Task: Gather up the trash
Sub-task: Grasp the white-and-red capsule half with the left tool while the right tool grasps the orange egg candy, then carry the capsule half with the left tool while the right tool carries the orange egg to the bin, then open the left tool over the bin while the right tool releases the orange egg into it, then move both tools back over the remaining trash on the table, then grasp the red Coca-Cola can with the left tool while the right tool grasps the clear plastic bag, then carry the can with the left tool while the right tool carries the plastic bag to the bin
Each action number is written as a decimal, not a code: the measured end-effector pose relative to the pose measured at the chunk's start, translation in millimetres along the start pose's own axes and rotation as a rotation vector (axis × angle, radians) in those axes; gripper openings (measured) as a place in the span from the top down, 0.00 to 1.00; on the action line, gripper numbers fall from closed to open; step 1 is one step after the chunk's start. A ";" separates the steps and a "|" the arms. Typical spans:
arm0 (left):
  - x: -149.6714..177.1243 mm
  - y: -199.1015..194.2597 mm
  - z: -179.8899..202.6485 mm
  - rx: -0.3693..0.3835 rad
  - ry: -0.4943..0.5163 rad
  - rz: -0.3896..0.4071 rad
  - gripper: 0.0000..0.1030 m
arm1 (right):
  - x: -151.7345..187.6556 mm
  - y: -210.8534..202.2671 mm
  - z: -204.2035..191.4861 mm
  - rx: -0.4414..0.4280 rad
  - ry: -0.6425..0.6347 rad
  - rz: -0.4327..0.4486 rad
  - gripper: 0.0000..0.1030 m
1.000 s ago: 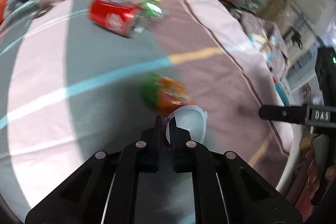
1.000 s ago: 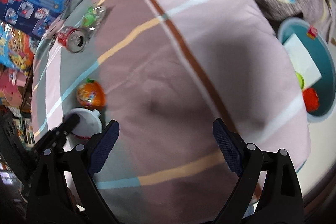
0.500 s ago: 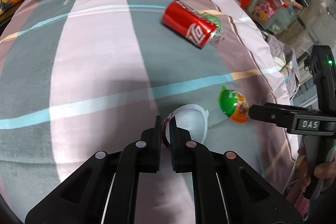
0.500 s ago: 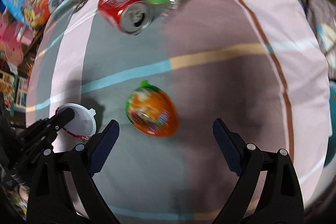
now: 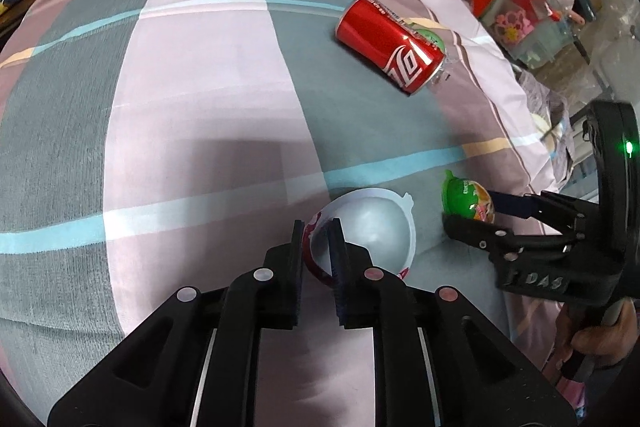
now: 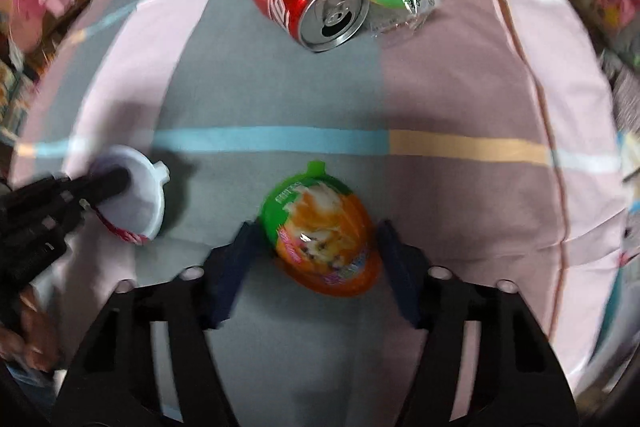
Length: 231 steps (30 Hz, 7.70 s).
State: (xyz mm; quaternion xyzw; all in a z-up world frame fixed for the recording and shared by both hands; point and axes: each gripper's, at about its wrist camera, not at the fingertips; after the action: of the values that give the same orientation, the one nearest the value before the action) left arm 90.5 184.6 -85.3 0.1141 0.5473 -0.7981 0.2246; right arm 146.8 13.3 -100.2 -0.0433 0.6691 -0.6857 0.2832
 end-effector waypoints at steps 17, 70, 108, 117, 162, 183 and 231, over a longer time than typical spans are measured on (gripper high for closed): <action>-5.9 -7.9 56.7 0.005 0.085 0.024 0.93 | 19.1 -48.7 73.2 -0.131 0.237 0.109 0.45; 13.9 214.8 493.3 0.182 0.635 -0.310 0.45 | 247.3 -62.5 450.6 -0.050 0.977 0.174 0.44; 22.9 150.3 407.8 0.186 0.553 -0.269 0.10 | 216.4 -65.3 406.9 -0.035 0.948 0.096 0.21; 20.5 127.4 380.8 0.198 0.528 -0.234 0.09 | 198.3 -76.5 376.3 -0.022 0.902 0.100 0.21; -134.1 61.9 65.5 -0.035 -0.135 0.033 0.06 | -123.0 12.8 155.9 -0.143 0.335 -0.102 0.20; -138.3 80.1 36.0 -0.149 -0.094 -0.012 0.06 | -195.9 60.8 92.8 -0.222 0.206 -0.216 0.21; -55.6 113.0 315.7 0.086 0.425 -0.113 0.43 | 79.2 -66.0 344.5 -0.164 0.684 0.105 0.66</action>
State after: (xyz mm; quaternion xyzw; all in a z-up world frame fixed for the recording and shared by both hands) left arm 213.7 -128.3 -36.1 0.2585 0.5533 -0.7900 0.0539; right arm 209.8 -333.4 -28.6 0.2008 0.7794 -0.5890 0.0734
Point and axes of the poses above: each gripper's, at about its wrist camera, not at the fingertips, and y roughly the way its jaws point, z to its right, x to its underside, and after that the axes turned 6 degrees about x, right-handed
